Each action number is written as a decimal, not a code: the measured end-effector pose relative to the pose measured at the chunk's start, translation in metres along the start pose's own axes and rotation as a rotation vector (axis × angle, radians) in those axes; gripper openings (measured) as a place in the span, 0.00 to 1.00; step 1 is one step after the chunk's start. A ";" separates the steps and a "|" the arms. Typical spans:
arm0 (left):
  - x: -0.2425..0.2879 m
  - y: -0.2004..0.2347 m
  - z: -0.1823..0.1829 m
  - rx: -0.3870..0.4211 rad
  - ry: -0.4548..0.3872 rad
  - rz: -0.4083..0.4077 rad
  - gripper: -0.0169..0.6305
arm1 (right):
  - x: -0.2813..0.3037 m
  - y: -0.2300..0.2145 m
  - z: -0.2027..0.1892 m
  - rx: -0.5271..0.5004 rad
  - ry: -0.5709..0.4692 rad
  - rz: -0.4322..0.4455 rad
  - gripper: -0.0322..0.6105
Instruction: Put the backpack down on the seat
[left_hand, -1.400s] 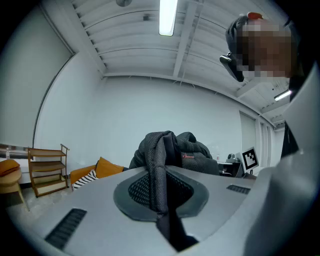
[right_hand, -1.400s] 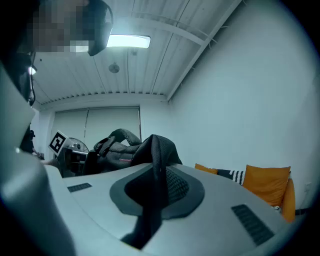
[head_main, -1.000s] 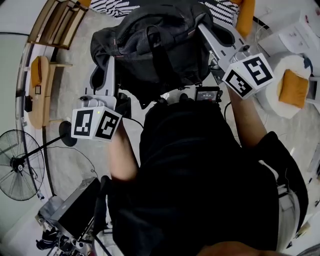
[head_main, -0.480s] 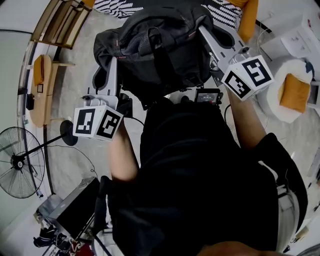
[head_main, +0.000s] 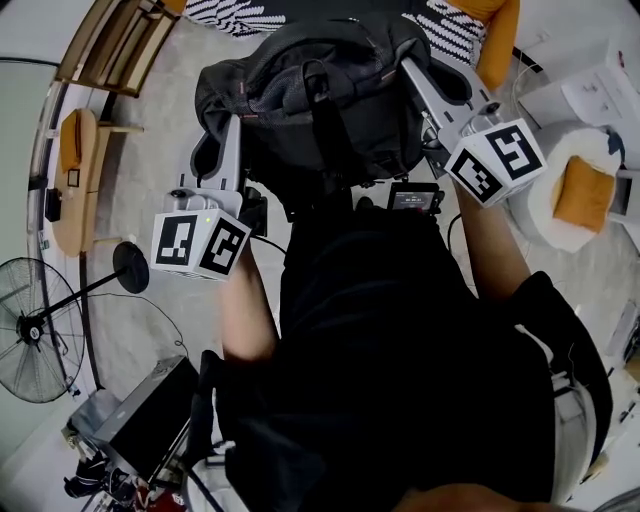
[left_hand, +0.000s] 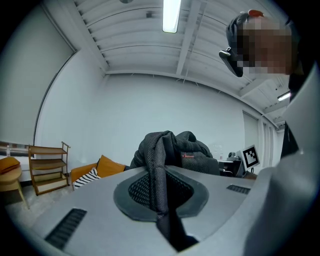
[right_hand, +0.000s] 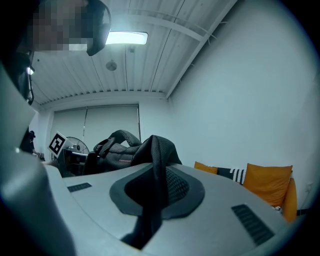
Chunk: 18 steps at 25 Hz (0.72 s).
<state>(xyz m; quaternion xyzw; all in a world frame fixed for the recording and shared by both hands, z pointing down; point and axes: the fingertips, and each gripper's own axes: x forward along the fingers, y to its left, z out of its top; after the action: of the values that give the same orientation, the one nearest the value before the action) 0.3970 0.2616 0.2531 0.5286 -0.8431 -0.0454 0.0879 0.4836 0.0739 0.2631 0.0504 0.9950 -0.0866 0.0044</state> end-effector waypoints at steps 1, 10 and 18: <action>0.007 0.006 0.000 -0.003 0.003 0.001 0.09 | 0.008 -0.005 -0.001 0.006 0.006 0.001 0.12; 0.068 0.050 0.010 -0.027 0.021 -0.010 0.09 | 0.070 -0.048 0.002 0.049 0.036 -0.005 0.12; 0.085 0.064 0.015 -0.012 -0.002 -0.044 0.09 | 0.080 -0.053 0.004 0.047 0.003 -0.009 0.12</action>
<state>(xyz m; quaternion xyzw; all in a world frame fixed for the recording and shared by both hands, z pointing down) 0.3015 0.2126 0.2576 0.5463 -0.8311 -0.0529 0.0893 0.3986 0.0291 0.2673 0.0459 0.9928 -0.1102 0.0015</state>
